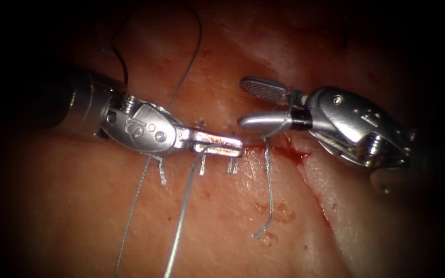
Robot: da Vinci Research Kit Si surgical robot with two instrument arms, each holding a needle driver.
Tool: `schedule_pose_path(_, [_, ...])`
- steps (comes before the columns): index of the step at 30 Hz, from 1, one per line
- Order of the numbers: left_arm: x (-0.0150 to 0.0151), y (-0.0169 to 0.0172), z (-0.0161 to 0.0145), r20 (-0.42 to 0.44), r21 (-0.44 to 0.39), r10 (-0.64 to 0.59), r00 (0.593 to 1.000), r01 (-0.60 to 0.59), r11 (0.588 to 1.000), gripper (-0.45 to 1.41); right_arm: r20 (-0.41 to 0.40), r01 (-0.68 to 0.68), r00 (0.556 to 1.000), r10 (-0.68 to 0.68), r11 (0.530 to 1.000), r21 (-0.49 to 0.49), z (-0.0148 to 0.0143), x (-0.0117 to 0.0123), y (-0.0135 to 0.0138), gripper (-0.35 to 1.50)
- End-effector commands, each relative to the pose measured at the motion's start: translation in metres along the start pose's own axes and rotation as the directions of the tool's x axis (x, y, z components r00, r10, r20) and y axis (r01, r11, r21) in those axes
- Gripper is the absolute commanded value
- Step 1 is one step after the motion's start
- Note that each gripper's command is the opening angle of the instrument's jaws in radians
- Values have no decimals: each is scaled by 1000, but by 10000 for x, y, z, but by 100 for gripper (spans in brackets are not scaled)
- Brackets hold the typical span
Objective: Wound Closure
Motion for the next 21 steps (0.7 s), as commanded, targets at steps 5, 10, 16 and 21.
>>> schedule_pose_path(5, [-15,-1,9,3,2,-12,1000,12,1000,-45,8,26,1000,-28,984,177,5,-12,-7,37])
schedule_pose_path(10, [-22,-4,10,4,-2,-14,1000,14,1000,-45,81,78,990,-112,938,338,11,-26,-12,37])
schedule_pose_path(16, [-27,-5,10,3,-5,-10,1000,10,1000,-45,131,90,975,-179,861,500,6,-54,-19,41])
schedule_pose_path(21, [-32,-3,11,7,-9,-18,1000,18,1000,-45,152,71,969,-196,808,585,3,-58,-21,41])
